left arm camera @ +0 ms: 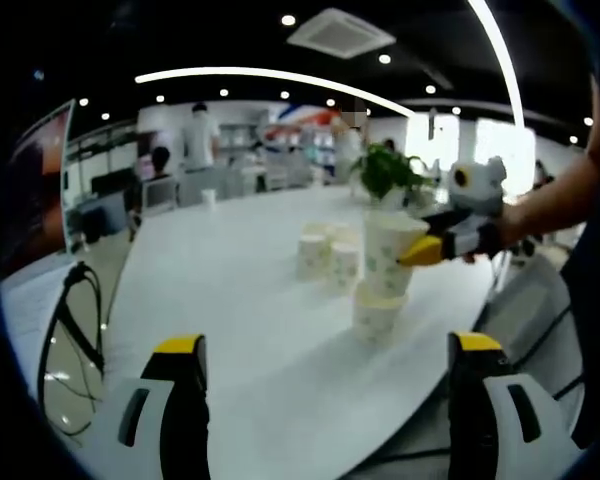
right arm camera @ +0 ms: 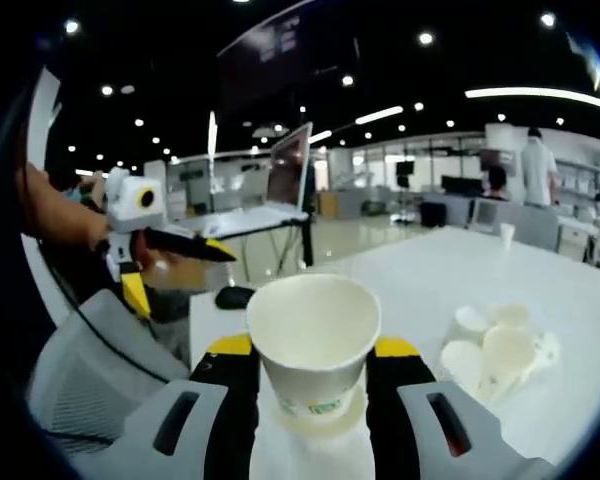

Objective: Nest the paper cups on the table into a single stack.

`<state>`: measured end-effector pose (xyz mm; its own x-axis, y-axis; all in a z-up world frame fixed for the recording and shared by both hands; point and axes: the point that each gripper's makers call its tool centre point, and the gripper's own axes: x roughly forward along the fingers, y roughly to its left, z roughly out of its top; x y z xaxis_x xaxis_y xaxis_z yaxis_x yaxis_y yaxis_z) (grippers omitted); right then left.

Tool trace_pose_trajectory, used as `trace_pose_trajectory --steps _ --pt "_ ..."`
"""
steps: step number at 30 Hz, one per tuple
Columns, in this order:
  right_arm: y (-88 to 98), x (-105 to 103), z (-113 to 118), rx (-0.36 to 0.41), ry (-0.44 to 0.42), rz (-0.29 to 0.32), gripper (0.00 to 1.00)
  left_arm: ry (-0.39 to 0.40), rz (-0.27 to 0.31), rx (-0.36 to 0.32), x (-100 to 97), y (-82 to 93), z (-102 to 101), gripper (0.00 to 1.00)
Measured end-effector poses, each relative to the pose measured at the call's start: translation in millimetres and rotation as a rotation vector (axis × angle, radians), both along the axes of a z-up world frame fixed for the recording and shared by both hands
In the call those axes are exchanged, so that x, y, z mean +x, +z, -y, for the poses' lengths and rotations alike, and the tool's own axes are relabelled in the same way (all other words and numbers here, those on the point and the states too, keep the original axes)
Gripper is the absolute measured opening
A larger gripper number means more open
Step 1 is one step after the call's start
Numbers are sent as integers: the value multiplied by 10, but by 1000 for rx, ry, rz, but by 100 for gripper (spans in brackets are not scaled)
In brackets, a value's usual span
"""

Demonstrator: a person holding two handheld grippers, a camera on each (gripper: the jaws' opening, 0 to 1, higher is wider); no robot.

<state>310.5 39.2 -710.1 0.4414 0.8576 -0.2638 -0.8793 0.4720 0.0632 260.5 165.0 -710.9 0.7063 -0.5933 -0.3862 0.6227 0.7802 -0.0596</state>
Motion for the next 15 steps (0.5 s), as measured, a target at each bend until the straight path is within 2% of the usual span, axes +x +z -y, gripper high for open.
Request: trace_pose_trajectory --steps 4,6,8,15 --pt "-49 5 -9 -9 0 -6 39 -2 -3 -1 8 -20 1 100" --pt "-72 38 2 -24 -15 12 39 -2 -3 -1 10 -21 5 100" --pt "-127 45 -5 -28 -17 -11 39 -4 -3 -2 14 -22 15 100" --pt "-212 35 -31 -51 -15 -12 39 -5 -2 -3 25 -18 23 100"
